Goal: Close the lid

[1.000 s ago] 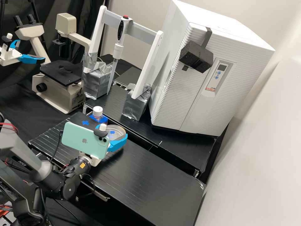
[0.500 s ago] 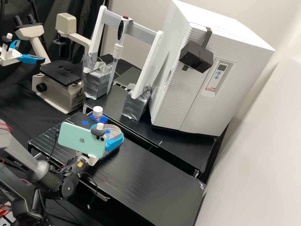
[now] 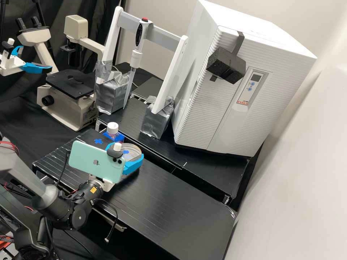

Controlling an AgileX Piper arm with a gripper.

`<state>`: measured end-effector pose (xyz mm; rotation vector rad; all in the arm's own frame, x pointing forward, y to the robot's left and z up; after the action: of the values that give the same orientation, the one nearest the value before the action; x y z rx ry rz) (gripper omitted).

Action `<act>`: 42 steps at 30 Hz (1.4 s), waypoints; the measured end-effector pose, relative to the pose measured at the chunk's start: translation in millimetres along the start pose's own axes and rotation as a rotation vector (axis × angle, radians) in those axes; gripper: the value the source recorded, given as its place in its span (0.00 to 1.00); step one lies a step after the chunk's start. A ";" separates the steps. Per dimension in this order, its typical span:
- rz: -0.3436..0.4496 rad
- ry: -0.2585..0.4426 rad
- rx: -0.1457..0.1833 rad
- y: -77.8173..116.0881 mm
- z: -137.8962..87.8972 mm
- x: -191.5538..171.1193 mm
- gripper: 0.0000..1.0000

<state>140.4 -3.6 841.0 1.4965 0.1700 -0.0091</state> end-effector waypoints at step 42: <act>0.310 0.201 0.043 8.4 -52.9 13.0 1.00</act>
<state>148.6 50.8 844.4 1.5521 0.0986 0.3898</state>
